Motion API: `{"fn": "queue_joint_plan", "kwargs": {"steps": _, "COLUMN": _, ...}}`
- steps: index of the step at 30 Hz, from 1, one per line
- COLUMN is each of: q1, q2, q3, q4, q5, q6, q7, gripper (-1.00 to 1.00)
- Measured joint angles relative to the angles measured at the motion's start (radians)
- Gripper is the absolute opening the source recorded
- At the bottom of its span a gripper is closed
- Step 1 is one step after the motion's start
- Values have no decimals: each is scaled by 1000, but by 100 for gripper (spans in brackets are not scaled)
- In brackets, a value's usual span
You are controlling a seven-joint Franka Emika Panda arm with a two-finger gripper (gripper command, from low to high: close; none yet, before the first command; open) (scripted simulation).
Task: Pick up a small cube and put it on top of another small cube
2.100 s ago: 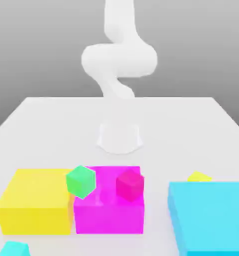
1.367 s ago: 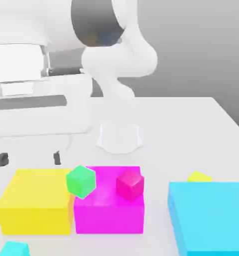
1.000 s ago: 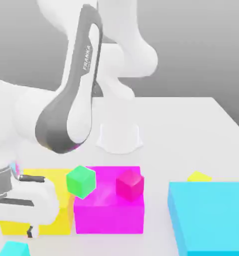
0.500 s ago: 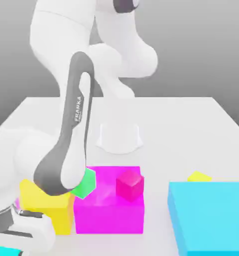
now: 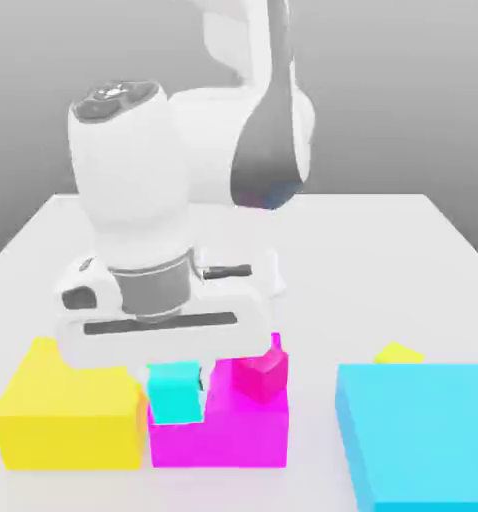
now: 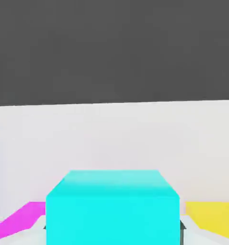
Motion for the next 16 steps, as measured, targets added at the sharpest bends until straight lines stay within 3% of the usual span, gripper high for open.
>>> {"fn": "queue_joint_plan", "kwargs": {"steps": 7, "q1": 20, "q2": -254, "q3": 108, "q4": -165, "q5": -135, "q6": -66, "q7": 157, "gripper": -100}}
{"fn": "queue_joint_plan", "kwargs": {"steps": 12, "q1": 21, "q2": -170, "q3": 130, "q4": -234, "q5": -153, "q6": 89, "q7": 179, "gripper": -100}}
{"fn": "queue_joint_plan", "kwargs": {"steps": 13, "q1": 21, "q2": -147, "q3": 130, "q4": -243, "q5": -153, "q6": 121, "q7": 179, "gripper": 100}}
{"fn": "queue_joint_plan", "kwargs": {"steps": 16, "q1": 21, "q2": -147, "q3": 130, "q4": -243, "q5": -153, "q6": 121, "q7": 179, "gripper": 100}}
